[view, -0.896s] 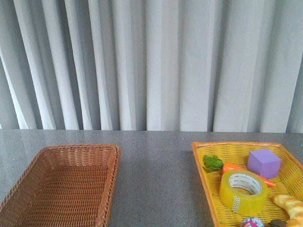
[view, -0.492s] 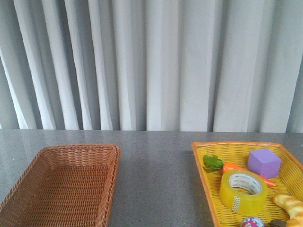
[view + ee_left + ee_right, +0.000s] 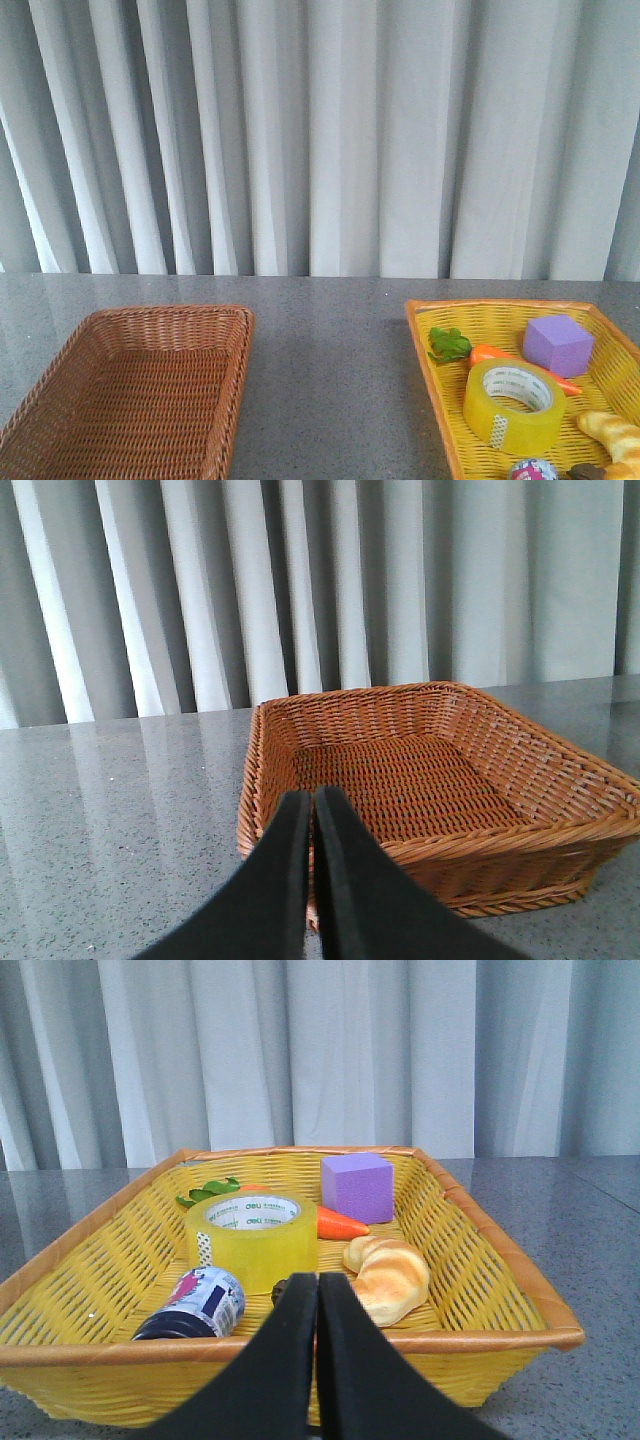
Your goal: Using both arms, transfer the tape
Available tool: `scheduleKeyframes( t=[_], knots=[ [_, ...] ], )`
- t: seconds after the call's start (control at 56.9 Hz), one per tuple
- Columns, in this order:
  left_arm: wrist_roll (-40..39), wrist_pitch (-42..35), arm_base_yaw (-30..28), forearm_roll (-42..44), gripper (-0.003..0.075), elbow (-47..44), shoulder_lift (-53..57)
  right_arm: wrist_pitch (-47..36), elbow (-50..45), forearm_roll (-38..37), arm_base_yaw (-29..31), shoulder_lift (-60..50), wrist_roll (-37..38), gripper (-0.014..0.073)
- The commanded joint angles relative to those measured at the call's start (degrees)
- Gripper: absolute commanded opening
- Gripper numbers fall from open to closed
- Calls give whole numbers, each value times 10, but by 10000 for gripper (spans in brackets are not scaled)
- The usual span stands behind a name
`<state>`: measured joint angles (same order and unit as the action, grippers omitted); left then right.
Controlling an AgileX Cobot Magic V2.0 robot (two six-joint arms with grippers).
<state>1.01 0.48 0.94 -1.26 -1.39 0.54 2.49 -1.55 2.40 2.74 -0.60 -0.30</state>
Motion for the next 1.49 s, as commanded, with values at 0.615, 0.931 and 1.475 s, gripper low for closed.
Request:
scheduleKeyframes(
  t=[0.615, 0.931, 1.475],
  knots=[
    [-4, -109, 0, -6, -6, 72, 8, -106, 65, 19, 3, 12, -8, -4],
    [-3, -14, 0, -6, -6, 245, -122, -68, 228, 19, 3, 159, -34, -4],
    [-4, 149, 0, -6, -6, 303, -306, 110, 286, 28, 3, 353, -33, -4]
  ],
)
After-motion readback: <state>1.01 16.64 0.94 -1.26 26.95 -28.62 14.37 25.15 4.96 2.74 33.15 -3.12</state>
